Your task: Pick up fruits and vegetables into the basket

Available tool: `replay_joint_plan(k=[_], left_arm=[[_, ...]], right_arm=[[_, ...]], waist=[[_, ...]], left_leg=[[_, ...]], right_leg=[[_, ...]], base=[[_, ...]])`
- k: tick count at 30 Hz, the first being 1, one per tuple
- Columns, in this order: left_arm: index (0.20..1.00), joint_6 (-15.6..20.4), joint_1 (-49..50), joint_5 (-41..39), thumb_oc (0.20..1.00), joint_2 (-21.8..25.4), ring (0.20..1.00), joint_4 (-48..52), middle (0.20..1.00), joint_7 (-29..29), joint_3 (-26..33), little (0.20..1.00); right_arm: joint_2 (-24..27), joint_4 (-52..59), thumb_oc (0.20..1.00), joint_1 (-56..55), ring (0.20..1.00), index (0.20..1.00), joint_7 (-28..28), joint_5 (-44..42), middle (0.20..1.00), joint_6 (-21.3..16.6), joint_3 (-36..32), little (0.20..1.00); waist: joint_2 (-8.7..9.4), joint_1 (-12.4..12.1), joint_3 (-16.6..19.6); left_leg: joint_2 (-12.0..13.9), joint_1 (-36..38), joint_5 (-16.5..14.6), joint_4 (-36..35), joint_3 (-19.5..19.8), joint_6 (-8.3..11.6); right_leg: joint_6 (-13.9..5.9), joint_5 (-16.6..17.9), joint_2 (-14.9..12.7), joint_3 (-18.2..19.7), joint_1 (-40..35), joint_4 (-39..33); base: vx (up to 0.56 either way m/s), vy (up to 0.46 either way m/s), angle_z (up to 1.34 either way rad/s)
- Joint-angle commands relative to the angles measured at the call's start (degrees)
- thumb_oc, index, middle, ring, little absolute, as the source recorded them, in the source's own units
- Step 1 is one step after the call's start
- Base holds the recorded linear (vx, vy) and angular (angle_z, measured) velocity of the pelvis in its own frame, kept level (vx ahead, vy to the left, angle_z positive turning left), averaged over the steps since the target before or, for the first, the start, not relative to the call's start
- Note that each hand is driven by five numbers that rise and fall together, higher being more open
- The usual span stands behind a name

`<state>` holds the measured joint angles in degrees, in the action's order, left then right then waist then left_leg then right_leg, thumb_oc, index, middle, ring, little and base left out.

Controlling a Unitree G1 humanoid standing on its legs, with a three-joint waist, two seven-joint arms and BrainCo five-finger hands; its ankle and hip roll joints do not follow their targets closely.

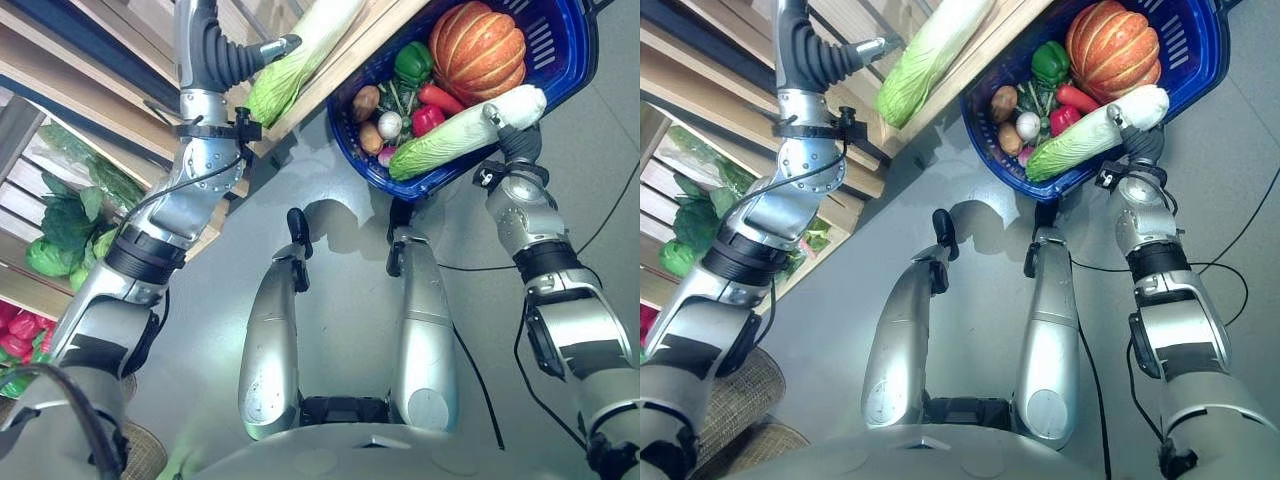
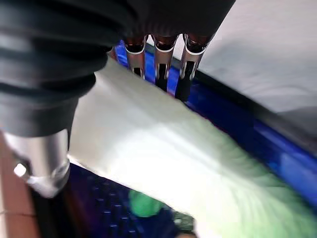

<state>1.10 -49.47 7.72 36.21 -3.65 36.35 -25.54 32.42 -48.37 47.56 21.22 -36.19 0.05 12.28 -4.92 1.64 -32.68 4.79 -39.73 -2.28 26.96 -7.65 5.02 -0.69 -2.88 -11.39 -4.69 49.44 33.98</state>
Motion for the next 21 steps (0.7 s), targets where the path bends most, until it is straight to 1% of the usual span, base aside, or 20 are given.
replay_joint_plan(k=[1,4,5,7,9,10,11,14,15,17,18,19,20,21], left_arm=[[1.0,-1.1,-1.6,-1.4,1.0,0.6,1.0,0.2,1.0,-0.5,0.7,1.0],[1.0,-2.3,-2.6,-1.6,1.0,0.6,1.0,-1.2,1.0,-0.5,-0.1,1.0],[1.0,-4.1,-3.4,-2.4,1.0,0.4,1.0,-2.4,1.0,-0.3,-0.7,1.0],[1.0,-5.4,-3.9,-2.6,1.0,0.2,1.0,-3.5,1.0,-0.1,-1.0,1.0],[1.0,-7.4,-4.4,-2.6,1.0,-0.3,1.0,-5.7,1.0,0.6,-1.4,1.0],[1.0,-7.9,-4.4,-2.4,1.0,-0.5,1.0,-6.1,1.0,0.8,-1.3,1.0],[1.0,-8.9,-4.5,-2.4,1.0,-0.5,1.0,-7.1,1.0,1.0,-1.3,1.0],[1.0,-10.5,-3.7,-1.9,1.0,-0.9,1.0,-9.0,1.0,1.8,-0.7,1.0],[1.0,-10.6,-3.6,-1.8,1.0,-1.0,1.0,-9.1,1.0,1.9,-0.6,1.0],[1.0,-11.9,-3.1,-1.7,1.0,-1.3,1.0,-10.1,1.0,1.9,-0.2,1.0],[1.0,-12.5,-2.4,-1.6,1.0,-1.6,1.0,-11.1,1.0,2.4,0.3,1.0],[1.0,-12.7,-1.9,-1.7,1.0,-1.8,1.0,-11.7,1.0,2.2,0.7,1.0],[1.0,-13.3,-0.9,-2.6,1.0,-2.2,1.0,-13.0,1.0,2.2,1.7,1.0],[1.0,-13.2,-0.8,-2.7,1.0,-2.2,1.0,-13.2,1.0,2.2,1.7,1.0]], right_arm=[[3.7,2.4,1.0,1.6,1.0,1.0,-0.3,-0.1,1.0,-2.7,2.2,1.0],[3.9,3.5,1.0,1.5,1.0,1.0,0.4,1.4,1.0,-3.8,2.7,1.0],[4.1,5.1,1.0,1.2,1.0,1.0,1.3,3.4,1.0,-4.6,3.2,1.0],[4.2,6.9,1.0,0.7,1.0,1.0,2.6,5.7,1.0,-4.7,3.3,1.0],[4.7,11.1,1.0,-0.3,1.0,1.0,5.6,10.4,1.0,-5.3,3.5,1.0],[4.9,12.4,1.0,-0.7,1.0,1.0,6.0,11.2,1.0,-5.4,3.5,1.0],[5.2,15.1,1.0,-1.8,1.0,1.0,6.9,13.6,1.0,-5.7,3.4,1.0],[5.1,23.1,1.0,-5.9,1.0,1.0,9.0,19.5,1.0,-5.8,2.4,1.0],[5.1,24.0,1.0,-6.5,1.0,1.0,9.1,19.9,1.0,-5.8,2.3,1.0],[5.0,27.9,1.0,-8.9,1.0,1.0,8.9,22.0,1.0,-6.5,1.7,1.0],[4.9,32.2,1.0,-11.5,1.0,1.0,8.0,24.0,1.0,-6.9,1.0,1.0],[4.8,34.2,1.0,-12.9,1.0,1.0,7.3,25.1,1.0,-7.4,0.5,1.0],[4.4,38.2,1.0,-16.2,1.0,1.0,5.8,26.8,1.0,-8.5,-0.1,1.0],[4.4,38.7,1.0,-16.6,1.0,1.0,5.7,26.9,1.0,-8.5,-0.2,1.0]], waist=[[-4.77,1.2,2.9],[-4.54,1.7,2.9],[-4.31,2.3,2.9],[-4.17,2.8,2.9],[-3.86,3.8,2.9],[-3.78,4.0,2.9],[-3.57,4.7,2.9],[-3.17,6.3,2.9],[-3.11,6.4,2.9],[-2.91,7.3,2.9],[-2.64,8.2,2.9],[-2.5,8.7,2.9],[-2.23,9.7,2.9],[-2.2,9.8,2.9]], left_leg=[[-2.0,-2.7,-2.3,-0.8,-1.0,-1.9],[-1.8,-3.0,-2.2,-0.8,-1.1,-1.89],[-1.7,-3.2,-2.1,-0.9,-1.3,-1.89],[-1.5,-3.2,-2.0,-1.0,-1.5,-1.83],[-1.3,-3.2,-1.9,-1.2,-2.0,-1.71],[-1.2,-3.2,-1.9,-1.3,-2.1,-1.68],[-1.0,-3.2,-1.8,-1.2,-2.3,-1.54],[-0.6,-2.9,-1.7,-1.6,-3.0,-1.2],[-0.6,-2.8,-1.7,-1.6,-3.1,-1.18],[-0.4,-2.6,-1.6,-1.9,-3.5,-1.03],[-0.3,-2.3,-1.5,-2.1,-3.9,-0.84],[-0.2,-2.2,-1.4,-2.3,-4.1,-0.78],[0.0,-1.9,-1.3,-2.5,-4.6,-0.58],[0.0,-1.9,-1.3,-2.5,-4.7,-0.56]], right_leg=[[-2.31,-7.6,2.7,-1.9,0.6,3.3],[-2.32,-7.5,3.0,-1.8,0.9,3.1],[-2.36,-7.3,3.4,-1.5,1.2,2.9],[-2.4,-7.3,3.6,-1.3,1.3,2.8],[-2.42,-7.2,3.9,-0.9,1.5,2.6],[-2.41,-7.2,4.0,-0.8,1.6,2.5],[-2.45,-7.2,4.1,-0.5,1.6,2.5],[-2.55,-7.3,4.4,0.2,1.7,2.4],[-2.55,-7.3,4.4,0.2,1.7,2.4],[-2.56,-7.3,4.7,0.6,1.7,2.3],[-2.53,-7.3,4.9,1.1,1.7,2.1],[-2.48,-7.3,5.0,1.3,1.7,2.0],[-2.49,-7.2,5.1,1.8,1.7,1.8],[-2.49,-7.2,5.1,1.8,1.7,1.8]], base=[[-0.01,-0.022,-0.05],[0.0,-0.001,-0.05],[0.0,0.023,-0.05],[0.0,0.041,-0.04],[0.0,0.071,-0.06],[0.01,0.082,-0.06],[0.01,0.083,-0.09],[0.02,0.095,-0.16],[0.01,0.076,-0.11],[0.02,0.101,-0.07],[0.02,0.131,-0.13],[0.03,0.158,-0.22],[0.02,0.102,-0.25],[0.02,0.103,-0.27]])
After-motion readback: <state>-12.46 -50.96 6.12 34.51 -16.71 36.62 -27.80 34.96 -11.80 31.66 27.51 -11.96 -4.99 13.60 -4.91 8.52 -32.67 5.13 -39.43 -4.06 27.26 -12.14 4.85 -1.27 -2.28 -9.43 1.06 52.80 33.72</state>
